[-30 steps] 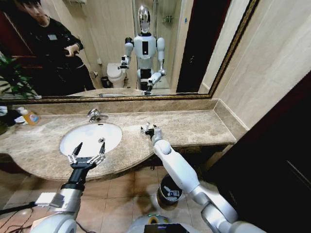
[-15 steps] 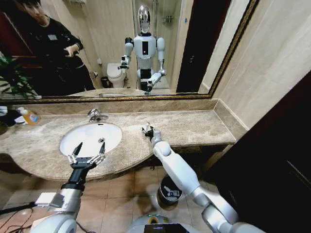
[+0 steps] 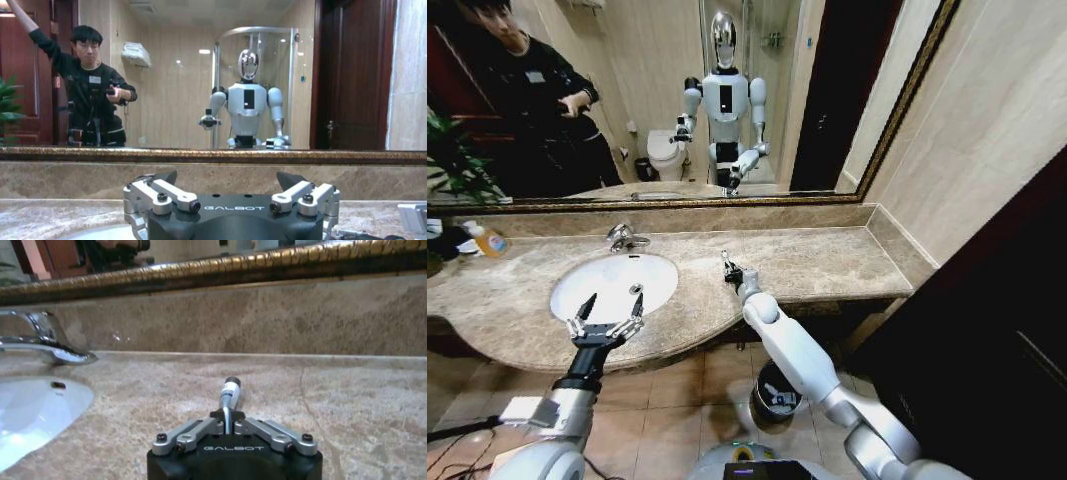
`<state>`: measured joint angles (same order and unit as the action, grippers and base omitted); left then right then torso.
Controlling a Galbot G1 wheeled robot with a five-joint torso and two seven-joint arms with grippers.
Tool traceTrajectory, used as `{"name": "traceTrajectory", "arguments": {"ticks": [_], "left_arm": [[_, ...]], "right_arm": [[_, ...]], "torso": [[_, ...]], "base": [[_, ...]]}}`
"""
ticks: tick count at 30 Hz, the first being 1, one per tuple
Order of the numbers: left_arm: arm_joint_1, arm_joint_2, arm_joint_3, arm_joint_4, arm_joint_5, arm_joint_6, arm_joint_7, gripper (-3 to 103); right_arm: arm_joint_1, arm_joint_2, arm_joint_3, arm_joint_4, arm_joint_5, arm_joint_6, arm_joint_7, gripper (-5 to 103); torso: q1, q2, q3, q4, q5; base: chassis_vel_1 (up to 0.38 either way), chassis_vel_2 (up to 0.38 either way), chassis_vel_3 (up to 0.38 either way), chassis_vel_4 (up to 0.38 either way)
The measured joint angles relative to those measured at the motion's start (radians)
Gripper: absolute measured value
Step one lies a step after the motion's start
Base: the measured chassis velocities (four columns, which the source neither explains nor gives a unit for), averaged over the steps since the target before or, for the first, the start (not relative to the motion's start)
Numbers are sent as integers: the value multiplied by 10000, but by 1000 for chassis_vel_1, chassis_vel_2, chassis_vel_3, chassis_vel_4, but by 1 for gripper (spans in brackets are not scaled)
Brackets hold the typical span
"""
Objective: Pick up the trash from the sink and place it in the trash bin.
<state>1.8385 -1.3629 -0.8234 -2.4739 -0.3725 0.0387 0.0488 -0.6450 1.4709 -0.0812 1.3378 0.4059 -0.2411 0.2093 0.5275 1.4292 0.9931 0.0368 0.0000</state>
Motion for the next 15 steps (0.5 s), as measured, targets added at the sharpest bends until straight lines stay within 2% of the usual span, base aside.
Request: {"name": "traceTrajectory", "arguments": {"ticks": [7,11,13,15], "left_arm": [[0,0,0,0,0,0,0,100],[0,0,0,0,0,0,0,100],[0,0,0,0,0,0,0,100],[0,0,0,0,0,0,0,100]], "right_arm": [[-244,-341,-30,855,79,-13,39,1],[-558,-721,-26,1553,194,-19,100,1],[-913,-1315,-103,2140,221,45,85,1],[-1002,-1425,-108,2265,222,65,56,1]], "torso": [[0,0,0,1,1],[0,0,0,1,2],[0,0,0,0,1],[0,0,0,0,1]], "base": [[0,0,0,0],[0,0,0,0],[0,0,0,0],[0,0,0,0]]}}
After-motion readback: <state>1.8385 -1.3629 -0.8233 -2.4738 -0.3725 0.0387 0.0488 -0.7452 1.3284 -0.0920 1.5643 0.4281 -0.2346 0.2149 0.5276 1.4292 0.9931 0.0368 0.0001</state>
